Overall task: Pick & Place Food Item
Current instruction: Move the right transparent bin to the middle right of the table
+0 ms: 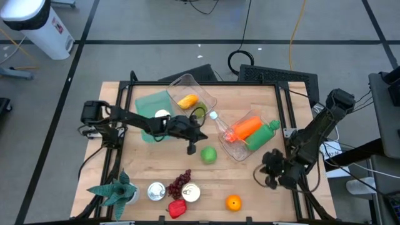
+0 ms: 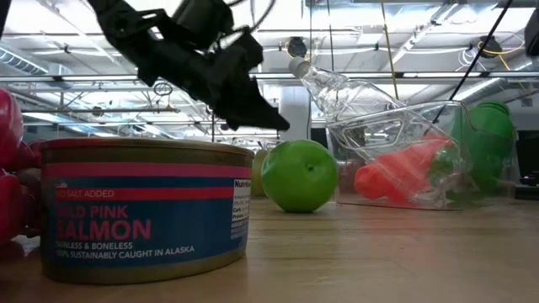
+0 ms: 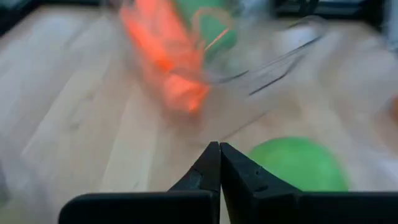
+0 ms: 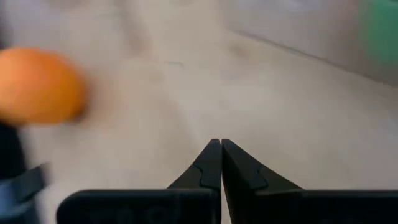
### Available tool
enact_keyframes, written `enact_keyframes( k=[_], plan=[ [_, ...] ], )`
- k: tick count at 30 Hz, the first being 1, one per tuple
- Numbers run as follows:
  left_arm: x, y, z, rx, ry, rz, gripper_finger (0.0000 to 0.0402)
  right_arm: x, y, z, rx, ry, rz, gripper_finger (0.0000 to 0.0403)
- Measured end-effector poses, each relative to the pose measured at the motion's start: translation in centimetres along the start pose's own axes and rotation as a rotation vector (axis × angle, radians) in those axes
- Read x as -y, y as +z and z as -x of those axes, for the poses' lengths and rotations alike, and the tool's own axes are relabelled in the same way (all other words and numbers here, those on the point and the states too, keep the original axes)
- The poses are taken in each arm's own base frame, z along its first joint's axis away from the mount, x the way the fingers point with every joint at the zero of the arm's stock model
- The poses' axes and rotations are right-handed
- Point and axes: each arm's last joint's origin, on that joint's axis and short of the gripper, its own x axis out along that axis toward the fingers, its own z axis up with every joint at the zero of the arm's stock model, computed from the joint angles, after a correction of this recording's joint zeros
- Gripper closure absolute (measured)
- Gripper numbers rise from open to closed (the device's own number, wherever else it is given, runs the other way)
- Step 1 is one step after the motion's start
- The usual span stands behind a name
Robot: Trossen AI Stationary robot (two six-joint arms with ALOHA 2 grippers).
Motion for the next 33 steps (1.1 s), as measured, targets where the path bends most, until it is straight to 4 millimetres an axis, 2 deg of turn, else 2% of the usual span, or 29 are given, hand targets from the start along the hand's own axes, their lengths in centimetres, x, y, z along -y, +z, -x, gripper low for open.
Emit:
enact_keyframes(
  k=[8,13,21,33],
  plan=[
    [-1.4,0.4,-2.2,-0.039,0.072,0.009,0.0398,2.4,-0.4,-0.1,0.005,-0.263,-0.225,0.0402],
    [-1.9,0.4,-2.4,-0.043,0.104,0.020,0.0390,3.8,-0.3,0.1,0.125,-0.422,-0.298,0.0402],
    [-2.1,0.5,-2.4,-0.036,0.124,0.046,0.0394,4.5,1.1,-0.1,0.260,-0.495,-0.317,0.0402],
    [-0.8,0.5,-2.5,-0.026,0.098,0.015,0.0391,6.0,2.1,-1.1,0.257,-0.580,-0.327,0.0402]
  ],
)
